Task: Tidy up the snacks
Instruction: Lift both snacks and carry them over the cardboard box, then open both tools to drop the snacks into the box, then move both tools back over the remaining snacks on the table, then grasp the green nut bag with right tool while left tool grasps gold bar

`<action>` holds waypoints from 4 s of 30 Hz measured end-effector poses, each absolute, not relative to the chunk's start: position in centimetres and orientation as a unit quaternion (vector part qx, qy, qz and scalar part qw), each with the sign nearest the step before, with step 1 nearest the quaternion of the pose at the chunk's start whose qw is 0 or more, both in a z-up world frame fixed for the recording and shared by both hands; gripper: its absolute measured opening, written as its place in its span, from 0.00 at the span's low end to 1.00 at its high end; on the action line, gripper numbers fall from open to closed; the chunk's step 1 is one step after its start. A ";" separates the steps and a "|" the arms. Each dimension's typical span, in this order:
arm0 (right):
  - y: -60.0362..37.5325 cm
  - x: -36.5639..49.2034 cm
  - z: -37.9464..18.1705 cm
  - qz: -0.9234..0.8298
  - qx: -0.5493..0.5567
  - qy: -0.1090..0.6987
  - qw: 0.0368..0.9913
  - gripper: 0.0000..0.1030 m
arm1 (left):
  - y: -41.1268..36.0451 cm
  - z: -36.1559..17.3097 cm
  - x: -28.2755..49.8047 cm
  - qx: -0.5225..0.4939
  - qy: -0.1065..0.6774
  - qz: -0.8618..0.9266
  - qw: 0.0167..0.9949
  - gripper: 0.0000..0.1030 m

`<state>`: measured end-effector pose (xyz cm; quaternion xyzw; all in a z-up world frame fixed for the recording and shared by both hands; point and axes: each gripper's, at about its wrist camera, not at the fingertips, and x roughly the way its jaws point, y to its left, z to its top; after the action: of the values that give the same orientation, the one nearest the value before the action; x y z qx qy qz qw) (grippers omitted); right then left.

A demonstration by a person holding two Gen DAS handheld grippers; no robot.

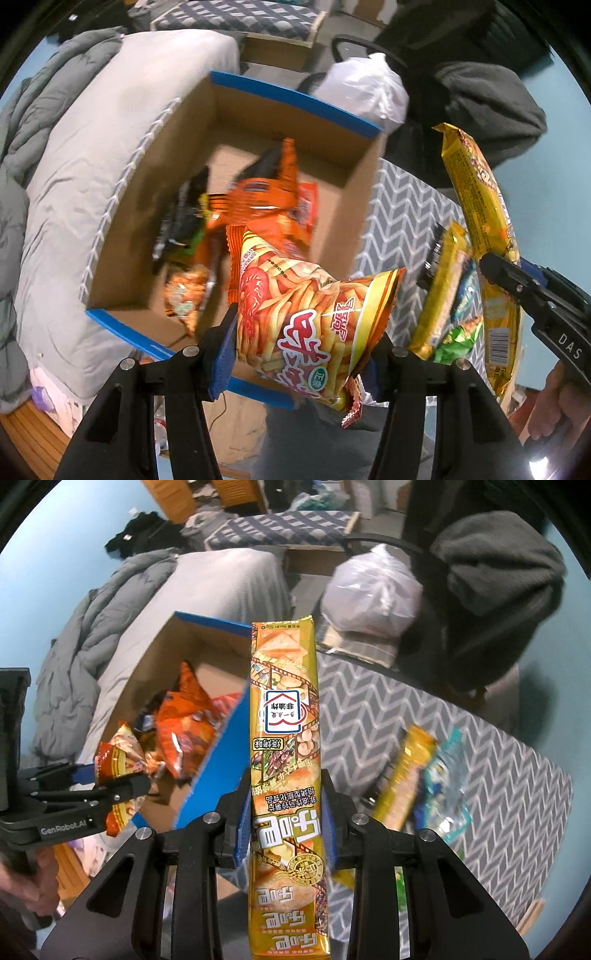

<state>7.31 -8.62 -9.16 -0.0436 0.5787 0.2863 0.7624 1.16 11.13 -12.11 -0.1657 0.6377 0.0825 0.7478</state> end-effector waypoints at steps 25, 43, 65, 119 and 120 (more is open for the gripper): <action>3.5 10.7 -13.6 0.290 -0.017 0.634 0.717 0.29 | 19.1 -15.8 1.5 -0.169 0.650 0.129 0.730 0.55; 5.0 10.3 -12.2 0.273 -0.039 0.626 0.729 0.59 | 20.7 -15.1 1.1 -0.177 0.649 0.132 0.728 0.74; -1.3 9.3 -10.4 0.221 -0.034 0.617 0.754 0.63 | 15.8 -11.6 2.2 -0.146 0.638 0.089 0.751 0.75; -30.0 1.1 -22.3 -0.024 0.216 0.701 0.680 0.68 | -6.2 -19.9 5.8 -0.044 0.716 -0.051 0.694 0.77; -30.0 1.0 -22.8 -0.026 0.222 0.702 0.676 0.68 | -6.5 -20.2 5.8 -0.043 0.718 -0.051 0.693 0.77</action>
<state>1.04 -30.02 -22.78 0.2219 0.7024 -0.0259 0.6758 5.77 -6.46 -20.23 -0.0426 0.7176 -0.0510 0.6932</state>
